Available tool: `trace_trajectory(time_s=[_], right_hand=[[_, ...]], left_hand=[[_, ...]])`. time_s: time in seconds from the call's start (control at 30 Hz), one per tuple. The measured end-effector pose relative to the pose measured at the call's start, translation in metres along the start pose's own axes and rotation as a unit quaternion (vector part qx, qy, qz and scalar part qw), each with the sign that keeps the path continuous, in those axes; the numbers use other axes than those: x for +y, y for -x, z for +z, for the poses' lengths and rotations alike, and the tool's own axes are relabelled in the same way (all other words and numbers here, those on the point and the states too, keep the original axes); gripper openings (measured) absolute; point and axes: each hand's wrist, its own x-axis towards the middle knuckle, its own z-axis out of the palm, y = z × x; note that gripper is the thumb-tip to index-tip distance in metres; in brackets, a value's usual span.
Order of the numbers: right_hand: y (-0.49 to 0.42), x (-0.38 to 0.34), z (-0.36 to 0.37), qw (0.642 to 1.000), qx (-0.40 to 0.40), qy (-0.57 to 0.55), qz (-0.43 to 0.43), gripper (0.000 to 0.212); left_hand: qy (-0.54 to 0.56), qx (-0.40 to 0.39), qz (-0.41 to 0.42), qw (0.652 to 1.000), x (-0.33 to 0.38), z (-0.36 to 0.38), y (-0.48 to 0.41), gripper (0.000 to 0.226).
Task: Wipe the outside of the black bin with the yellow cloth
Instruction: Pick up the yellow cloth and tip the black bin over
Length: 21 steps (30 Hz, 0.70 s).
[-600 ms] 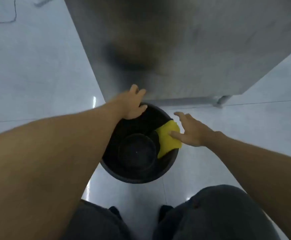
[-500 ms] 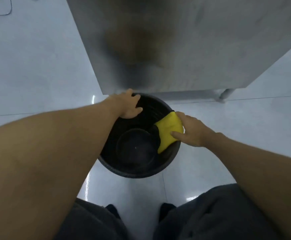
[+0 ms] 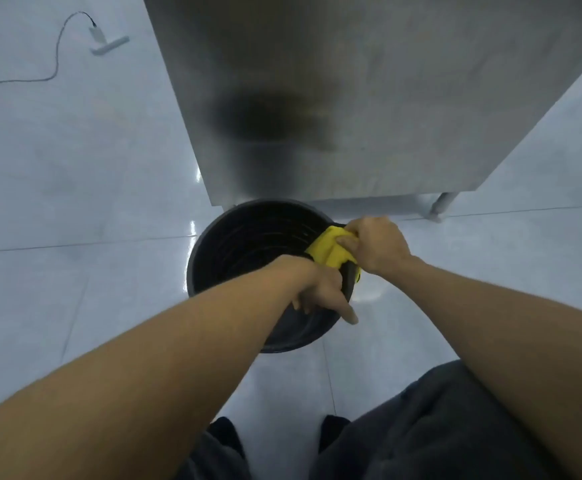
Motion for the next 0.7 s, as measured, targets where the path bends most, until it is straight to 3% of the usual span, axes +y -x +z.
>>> trace_trajectory(time_s=[0.1, 0.17, 0.3, 0.47, 0.7], right_hand=[[0.001, -0.008, -0.011, 0.996, 0.040, -0.080, 0.002, 0.026], [0.002, -0.013, -0.020, 0.982, 0.081, -0.167, 0.039, 0.019], [0.010, -0.022, -0.048, 0.926, 0.195, -0.314, 0.081, 0.012], [0.015, -0.034, -0.078, 0.849, 0.293, -0.425, 0.110, 0.010], [0.021, -0.066, -0.070, 0.877, 0.226, -0.420, 0.058, 0.006]], left_hand=[[0.008, 0.032, 0.003, 0.999, -0.003, 0.015, -0.002, 0.031], [0.002, 0.052, 0.018, 0.998, -0.009, 0.016, 0.004, 0.025], [-0.094, 0.165, 0.028, 0.981, -0.023, 0.001, 0.027, 0.032], [-0.005, 0.311, 0.031, 0.950, -0.051, -0.011, 0.056, 0.022], [0.196, 0.424, 0.037, 0.883, -0.088, -0.009, 0.067, 0.006]])
